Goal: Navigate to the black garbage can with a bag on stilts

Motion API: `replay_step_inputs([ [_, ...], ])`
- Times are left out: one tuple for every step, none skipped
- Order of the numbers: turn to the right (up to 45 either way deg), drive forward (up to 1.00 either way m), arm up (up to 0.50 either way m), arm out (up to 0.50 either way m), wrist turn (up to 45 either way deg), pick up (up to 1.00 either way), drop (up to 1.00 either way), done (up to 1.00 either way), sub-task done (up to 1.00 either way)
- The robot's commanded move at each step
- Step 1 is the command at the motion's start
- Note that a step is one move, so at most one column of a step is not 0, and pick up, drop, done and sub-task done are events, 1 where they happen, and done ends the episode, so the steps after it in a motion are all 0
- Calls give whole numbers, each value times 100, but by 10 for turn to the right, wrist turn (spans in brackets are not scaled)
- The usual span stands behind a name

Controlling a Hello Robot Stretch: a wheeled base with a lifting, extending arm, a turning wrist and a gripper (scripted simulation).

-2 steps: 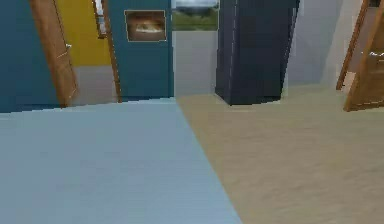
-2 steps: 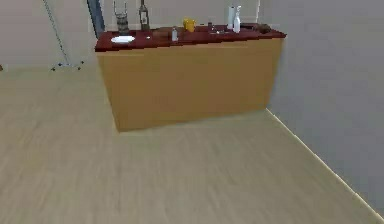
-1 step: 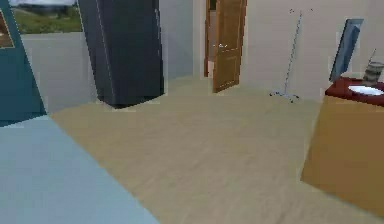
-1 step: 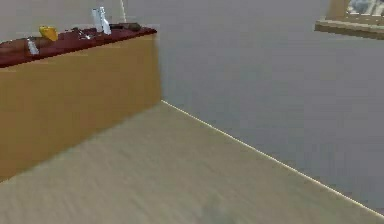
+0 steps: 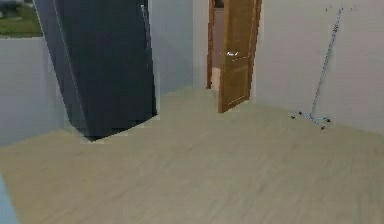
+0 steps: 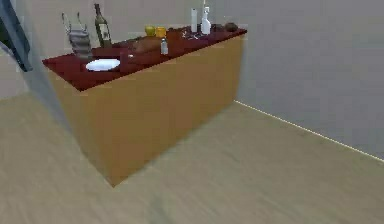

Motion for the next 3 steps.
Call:
replay_step_inputs([
  [0,100,0,0,0,0,0,0,0],
  [0,100,0,0,0,0,0,0,0],
  [30,0,0,0,0,0,0,0,0],
])
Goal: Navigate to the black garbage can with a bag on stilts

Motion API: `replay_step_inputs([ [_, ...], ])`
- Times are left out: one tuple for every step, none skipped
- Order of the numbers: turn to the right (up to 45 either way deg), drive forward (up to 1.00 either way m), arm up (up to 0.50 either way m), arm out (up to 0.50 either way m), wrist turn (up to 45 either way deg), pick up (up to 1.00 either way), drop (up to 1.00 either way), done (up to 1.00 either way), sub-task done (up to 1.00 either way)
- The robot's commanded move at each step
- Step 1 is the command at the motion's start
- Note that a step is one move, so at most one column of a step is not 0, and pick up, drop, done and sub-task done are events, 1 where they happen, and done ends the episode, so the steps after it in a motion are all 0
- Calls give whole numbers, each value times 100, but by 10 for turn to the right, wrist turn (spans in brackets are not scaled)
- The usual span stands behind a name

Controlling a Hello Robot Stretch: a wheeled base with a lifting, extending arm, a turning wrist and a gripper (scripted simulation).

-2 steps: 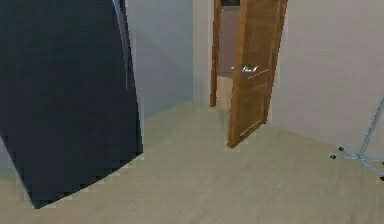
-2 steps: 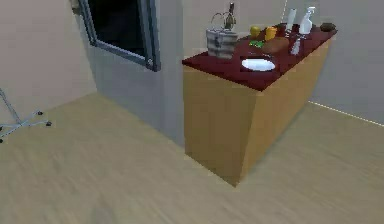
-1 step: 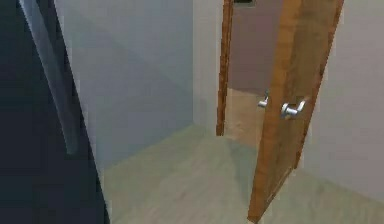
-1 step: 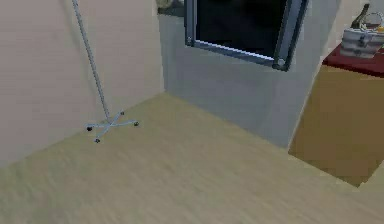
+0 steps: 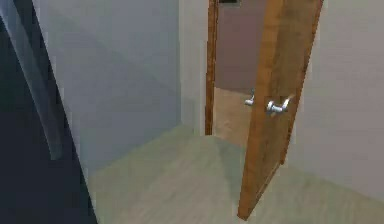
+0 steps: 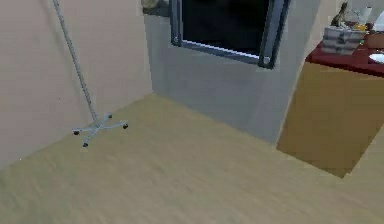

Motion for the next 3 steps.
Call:
replay_step_inputs([
  [0,100,0,0,0,0,0,0,0],
  [0,40,0,0,0,0,0,0,0],
  [330,0,0,0,0,0,0,0,0],
])
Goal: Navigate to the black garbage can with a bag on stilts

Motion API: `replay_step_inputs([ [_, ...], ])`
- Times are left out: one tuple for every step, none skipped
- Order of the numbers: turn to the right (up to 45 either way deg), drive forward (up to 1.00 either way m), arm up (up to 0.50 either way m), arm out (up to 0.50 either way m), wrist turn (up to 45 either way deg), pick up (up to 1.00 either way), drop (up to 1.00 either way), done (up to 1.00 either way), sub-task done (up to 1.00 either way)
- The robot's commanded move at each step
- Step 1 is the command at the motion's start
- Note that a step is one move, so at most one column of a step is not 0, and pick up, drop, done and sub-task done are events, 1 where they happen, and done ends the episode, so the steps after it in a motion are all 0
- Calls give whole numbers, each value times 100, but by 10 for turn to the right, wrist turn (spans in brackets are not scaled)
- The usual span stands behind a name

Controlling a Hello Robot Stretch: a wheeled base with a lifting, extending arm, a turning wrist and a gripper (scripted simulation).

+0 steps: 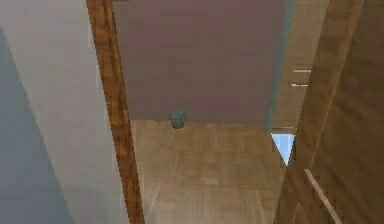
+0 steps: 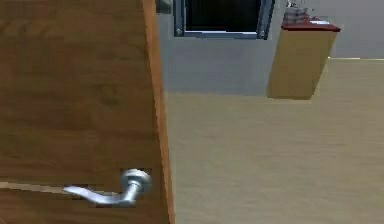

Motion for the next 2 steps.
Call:
replay_step_inputs([
  [0,40,0,0,0,0,0,0,0],
  [150,0,0,0,0,0,0,0,0],
])
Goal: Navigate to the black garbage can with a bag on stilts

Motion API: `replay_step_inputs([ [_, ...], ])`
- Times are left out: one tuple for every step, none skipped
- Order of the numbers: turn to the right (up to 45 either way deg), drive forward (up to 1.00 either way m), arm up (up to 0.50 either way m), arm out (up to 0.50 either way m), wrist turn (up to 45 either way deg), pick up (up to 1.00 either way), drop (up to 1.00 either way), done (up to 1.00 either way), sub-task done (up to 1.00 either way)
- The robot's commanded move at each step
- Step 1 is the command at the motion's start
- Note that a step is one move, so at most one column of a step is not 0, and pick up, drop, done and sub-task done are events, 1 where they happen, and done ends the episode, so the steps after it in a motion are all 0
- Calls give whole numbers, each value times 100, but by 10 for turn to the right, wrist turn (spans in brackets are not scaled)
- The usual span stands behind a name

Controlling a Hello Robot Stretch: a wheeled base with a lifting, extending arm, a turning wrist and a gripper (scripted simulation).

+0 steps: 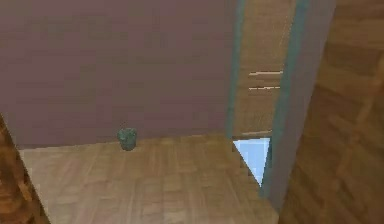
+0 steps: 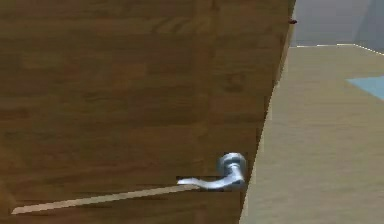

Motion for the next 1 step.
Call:
replay_step_inputs([
  [0,30,0,0,0,0,0,0,0],
])
